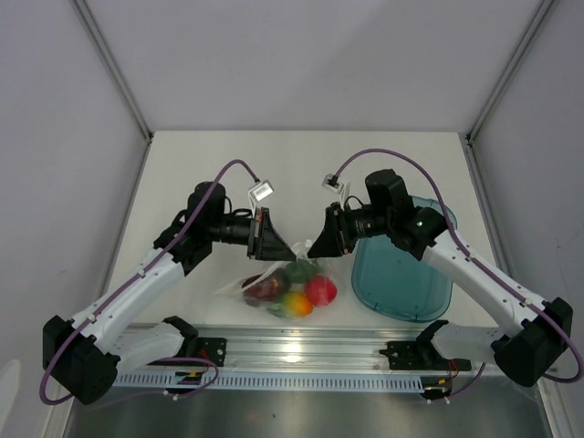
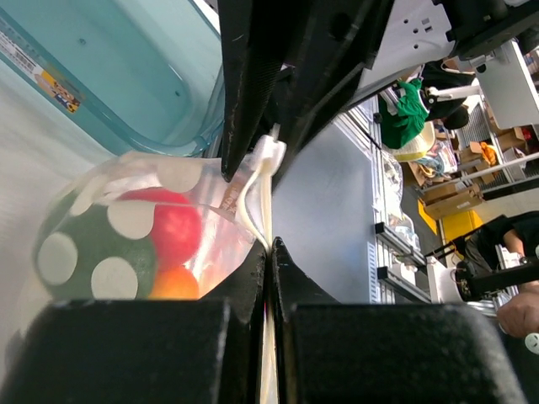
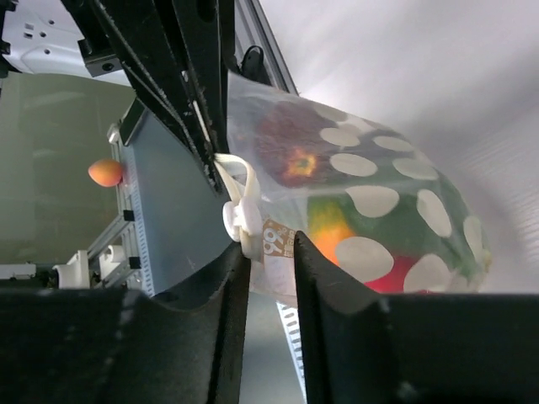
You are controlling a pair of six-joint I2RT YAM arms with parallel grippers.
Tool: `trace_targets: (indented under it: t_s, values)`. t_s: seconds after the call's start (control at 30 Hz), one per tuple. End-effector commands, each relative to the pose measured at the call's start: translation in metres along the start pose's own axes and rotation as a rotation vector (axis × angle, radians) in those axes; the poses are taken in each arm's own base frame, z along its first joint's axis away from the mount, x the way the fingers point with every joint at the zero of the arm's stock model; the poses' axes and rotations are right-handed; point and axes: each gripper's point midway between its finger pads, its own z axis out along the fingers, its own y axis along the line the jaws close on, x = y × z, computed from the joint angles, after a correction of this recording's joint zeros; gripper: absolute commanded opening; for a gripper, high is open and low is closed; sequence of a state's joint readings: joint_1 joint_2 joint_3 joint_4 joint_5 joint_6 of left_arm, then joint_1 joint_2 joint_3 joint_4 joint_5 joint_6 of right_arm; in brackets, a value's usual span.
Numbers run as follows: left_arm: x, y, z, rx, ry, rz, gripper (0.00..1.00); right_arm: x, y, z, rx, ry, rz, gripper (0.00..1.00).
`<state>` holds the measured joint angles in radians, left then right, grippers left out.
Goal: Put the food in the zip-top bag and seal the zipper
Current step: Zip the zipper food storage bag at the center of the board.
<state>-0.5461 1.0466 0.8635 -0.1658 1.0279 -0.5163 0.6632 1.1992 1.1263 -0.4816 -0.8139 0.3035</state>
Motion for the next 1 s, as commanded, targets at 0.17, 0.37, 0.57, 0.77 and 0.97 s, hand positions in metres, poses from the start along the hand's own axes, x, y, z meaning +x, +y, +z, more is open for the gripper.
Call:
trace_targets:
  t_s: [0.17, 0.37, 0.57, 0.77, 0.97]
  values:
    - [0.007, -0.013, 0.000, 0.079, 0.053, 0.018, 0.01, -0.046, 0.005, -0.005, 0.036, -0.057, -0.116, 0.00]
    - [0.011, -0.009, 0.001, 0.069, 0.077, 0.005, 0.01, -0.057, 0.008, -0.005, 0.030, -0.050, -0.165, 0.00]
    - [0.008, -0.011, -0.001, 0.060, 0.073, 0.017, 0.01, -0.040, 0.010, -0.001, -0.030, -0.010, -0.143, 0.00]
    - [0.005, -0.014, -0.003, 0.049, 0.062, 0.035, 0.01, -0.022, 0.013, -0.003, -0.082, 0.019, -0.135, 0.49]
    - [0.005, -0.016, -0.005, 0.045, 0.063, 0.049, 0.01, -0.017, 0.013, -0.002, -0.125, 0.025, -0.147, 0.61]
